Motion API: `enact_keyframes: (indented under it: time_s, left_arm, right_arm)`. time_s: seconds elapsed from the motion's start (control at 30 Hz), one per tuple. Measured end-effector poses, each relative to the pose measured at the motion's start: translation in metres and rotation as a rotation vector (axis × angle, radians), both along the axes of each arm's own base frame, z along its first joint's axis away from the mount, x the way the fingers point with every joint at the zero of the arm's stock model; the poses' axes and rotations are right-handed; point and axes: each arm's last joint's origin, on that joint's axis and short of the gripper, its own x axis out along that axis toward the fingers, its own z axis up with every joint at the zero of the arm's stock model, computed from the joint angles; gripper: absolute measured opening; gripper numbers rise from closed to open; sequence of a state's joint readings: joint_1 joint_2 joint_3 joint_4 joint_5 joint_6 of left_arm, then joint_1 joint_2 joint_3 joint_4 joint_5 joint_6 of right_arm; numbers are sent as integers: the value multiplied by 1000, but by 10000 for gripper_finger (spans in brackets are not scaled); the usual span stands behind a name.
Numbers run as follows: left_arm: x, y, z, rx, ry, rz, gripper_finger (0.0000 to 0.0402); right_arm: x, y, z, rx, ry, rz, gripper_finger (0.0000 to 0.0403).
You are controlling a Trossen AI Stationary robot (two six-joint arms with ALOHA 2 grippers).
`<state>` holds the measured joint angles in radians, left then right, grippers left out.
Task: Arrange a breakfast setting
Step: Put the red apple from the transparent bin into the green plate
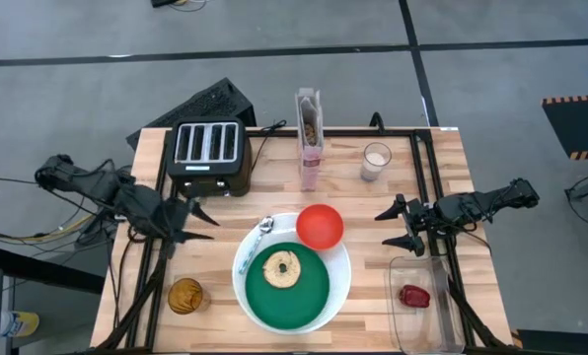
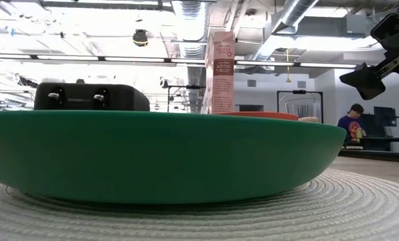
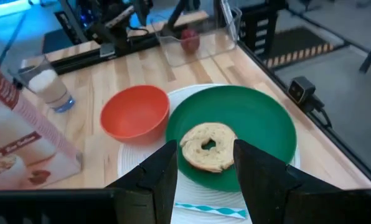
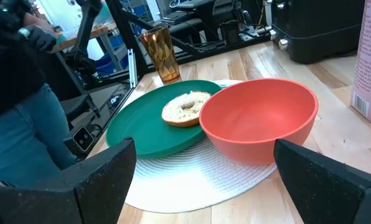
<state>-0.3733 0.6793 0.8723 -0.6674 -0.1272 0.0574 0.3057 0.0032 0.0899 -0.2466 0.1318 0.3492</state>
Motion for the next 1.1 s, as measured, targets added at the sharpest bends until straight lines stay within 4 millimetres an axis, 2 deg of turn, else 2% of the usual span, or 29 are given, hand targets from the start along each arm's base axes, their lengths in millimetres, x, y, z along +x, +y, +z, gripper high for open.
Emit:
enact_keyframes:
  time_s: [0.23,0.43,0.63,0.83,1.1]
  left_arm:
    - [-38,17,-30,-63,-124,84,144]
    - [-56,25,-61,-154,-260,116,144]
    - [-57,25,-82,-195,-434,115,144]
    - [-50,21,-109,-291,-423,83,144]
    - [-40,16,-129,-316,-425,56,144]
  right_arm:
    - [0,0,0,0,0,0,399]
    - [0,0,0,0,0,0,399]
    - [0,0,0,0,0,0,399]
    - [0,0,0,0,0,0,399]
    - [0,0,0,0,0,0,399]
